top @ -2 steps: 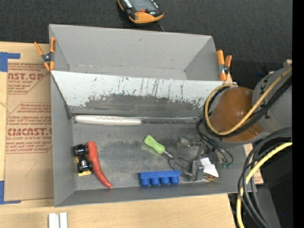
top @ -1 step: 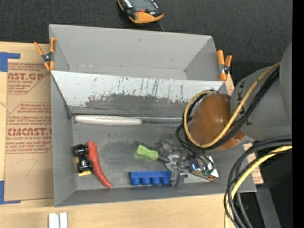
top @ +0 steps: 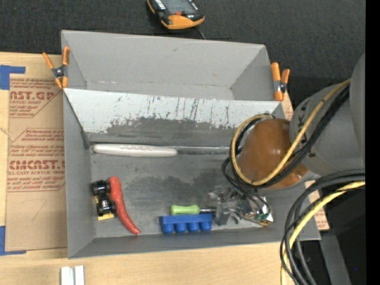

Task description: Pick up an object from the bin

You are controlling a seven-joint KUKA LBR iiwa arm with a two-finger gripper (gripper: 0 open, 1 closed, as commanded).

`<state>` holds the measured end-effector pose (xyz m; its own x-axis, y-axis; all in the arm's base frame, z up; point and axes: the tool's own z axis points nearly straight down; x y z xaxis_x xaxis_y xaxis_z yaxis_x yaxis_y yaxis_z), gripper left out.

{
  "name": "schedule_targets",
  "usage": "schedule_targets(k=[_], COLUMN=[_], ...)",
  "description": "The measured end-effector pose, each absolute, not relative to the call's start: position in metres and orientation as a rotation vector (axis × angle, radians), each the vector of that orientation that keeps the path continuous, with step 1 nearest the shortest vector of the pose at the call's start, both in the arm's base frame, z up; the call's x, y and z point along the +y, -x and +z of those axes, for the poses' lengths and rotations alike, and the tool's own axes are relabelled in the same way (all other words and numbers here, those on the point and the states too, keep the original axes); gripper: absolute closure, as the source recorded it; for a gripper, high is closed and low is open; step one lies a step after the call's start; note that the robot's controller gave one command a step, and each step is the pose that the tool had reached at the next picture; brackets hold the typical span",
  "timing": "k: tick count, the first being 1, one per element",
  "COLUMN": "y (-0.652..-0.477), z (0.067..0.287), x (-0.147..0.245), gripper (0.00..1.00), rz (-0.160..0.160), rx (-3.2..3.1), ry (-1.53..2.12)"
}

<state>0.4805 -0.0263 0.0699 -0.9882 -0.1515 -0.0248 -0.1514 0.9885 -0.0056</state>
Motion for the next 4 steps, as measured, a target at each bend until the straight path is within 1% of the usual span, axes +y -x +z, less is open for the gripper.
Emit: schedule_targets(k=[1,2,3,4], y=[-0.483,-0.480,-0.480,-0.526], z=[0.071,0.070,0.070,0.071], x=[-0.026,-0.026,-0.026,0.020], gripper=[0.00,1.00,1.00,1.00], rz=[-0.007,-0.006,-0.006,-0.010], rx=[3.096,3.107,3.107,3.028], ry=[0.235,0.237,0.237,0.720])
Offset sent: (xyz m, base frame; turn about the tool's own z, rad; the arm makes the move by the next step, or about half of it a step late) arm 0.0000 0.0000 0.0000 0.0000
